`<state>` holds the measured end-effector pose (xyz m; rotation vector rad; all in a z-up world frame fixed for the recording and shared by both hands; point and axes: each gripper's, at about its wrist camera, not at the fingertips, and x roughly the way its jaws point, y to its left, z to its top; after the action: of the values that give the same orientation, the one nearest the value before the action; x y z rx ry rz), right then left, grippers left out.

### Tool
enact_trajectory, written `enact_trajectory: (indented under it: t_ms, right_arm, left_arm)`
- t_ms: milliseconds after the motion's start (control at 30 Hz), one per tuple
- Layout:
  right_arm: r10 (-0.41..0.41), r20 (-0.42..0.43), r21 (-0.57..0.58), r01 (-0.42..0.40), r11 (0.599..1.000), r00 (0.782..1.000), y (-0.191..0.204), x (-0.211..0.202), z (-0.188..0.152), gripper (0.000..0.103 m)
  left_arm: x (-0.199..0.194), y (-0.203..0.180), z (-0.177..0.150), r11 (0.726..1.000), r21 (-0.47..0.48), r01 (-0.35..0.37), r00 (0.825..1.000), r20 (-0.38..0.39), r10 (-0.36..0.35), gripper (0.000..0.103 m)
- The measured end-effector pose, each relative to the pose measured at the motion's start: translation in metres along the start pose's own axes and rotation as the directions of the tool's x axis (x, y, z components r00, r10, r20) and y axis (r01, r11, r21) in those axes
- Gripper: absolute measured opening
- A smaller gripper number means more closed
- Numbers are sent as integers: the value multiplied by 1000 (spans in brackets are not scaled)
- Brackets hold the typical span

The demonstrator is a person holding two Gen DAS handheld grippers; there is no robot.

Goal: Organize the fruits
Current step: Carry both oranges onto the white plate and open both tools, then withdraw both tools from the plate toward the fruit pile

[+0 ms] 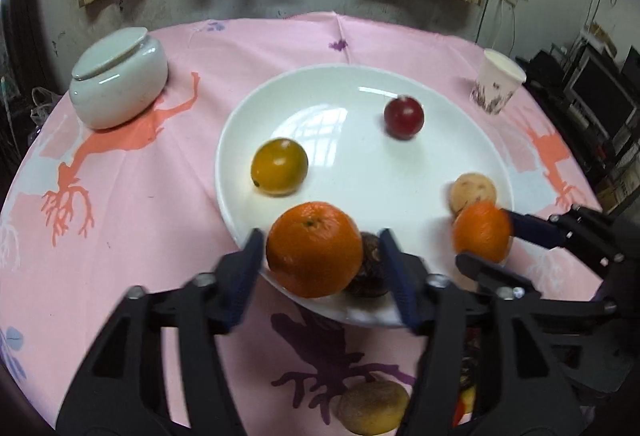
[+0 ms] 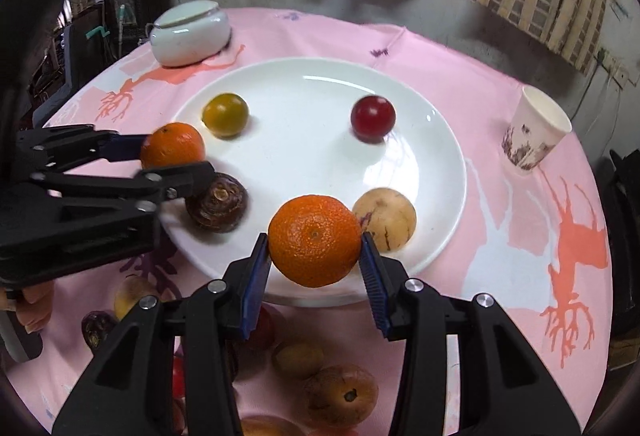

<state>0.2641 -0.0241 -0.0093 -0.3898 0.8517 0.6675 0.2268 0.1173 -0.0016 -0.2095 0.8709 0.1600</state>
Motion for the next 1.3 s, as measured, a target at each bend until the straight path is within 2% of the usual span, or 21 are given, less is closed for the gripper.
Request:
enact_trajectory:
  t_ms: [100, 233, 333, 433, 567, 700, 867, 1133, 1300]
  right_arm:
    - [16, 25, 22, -17, 1000, 1000, -2, -13, -5, 51]
    - [24, 55, 45, -27, 999, 998, -6, -42, -17, 53]
    - [37, 84, 77, -44, 996, 996, -9, -66, -31, 55]
    - [36, 127, 118, -51, 992, 991, -11, -94, -55, 68]
    - [55, 155, 156, -79, 985, 986, -11, -121, -83, 68]
    - [61, 156, 183, -89, 979, 986, -8, -131, -107, 68]
    - [73, 143, 216, -103, 971, 987, -7, -126, -130, 68]
    - [148, 108, 287, -173, 942, 983, -24, -107, -145, 68]
    - [163, 98, 305, -185, 934, 982, -26, -107, -146, 68]
  left_arm:
    - [-25, -1, -2, 1000, -5, -16, 996, 85, 17, 83]
    - [-56, -2, -7, 1000, 5, -16, 992, 122, 15, 84]
    - [-77, -3, -19, 1000, -2, -8, 992, 130, 8, 90]
    - [-99, -7, -36, 1000, 9, 17, 990, 140, -18, 90]
    - [-125, -20, -64, 999, 44, 29, 985, 168, -36, 92]
    - [-138, -35, -92, 995, 104, 13, 982, 185, -32, 93]
    - [-141, -46, -119, 988, 148, -35, 980, 201, 4, 95]
    - [-114, -46, -149, 966, 251, -63, 980, 199, 12, 96]
    - [-110, -46, -151, 961, 277, 16, 987, 152, -60, 96]
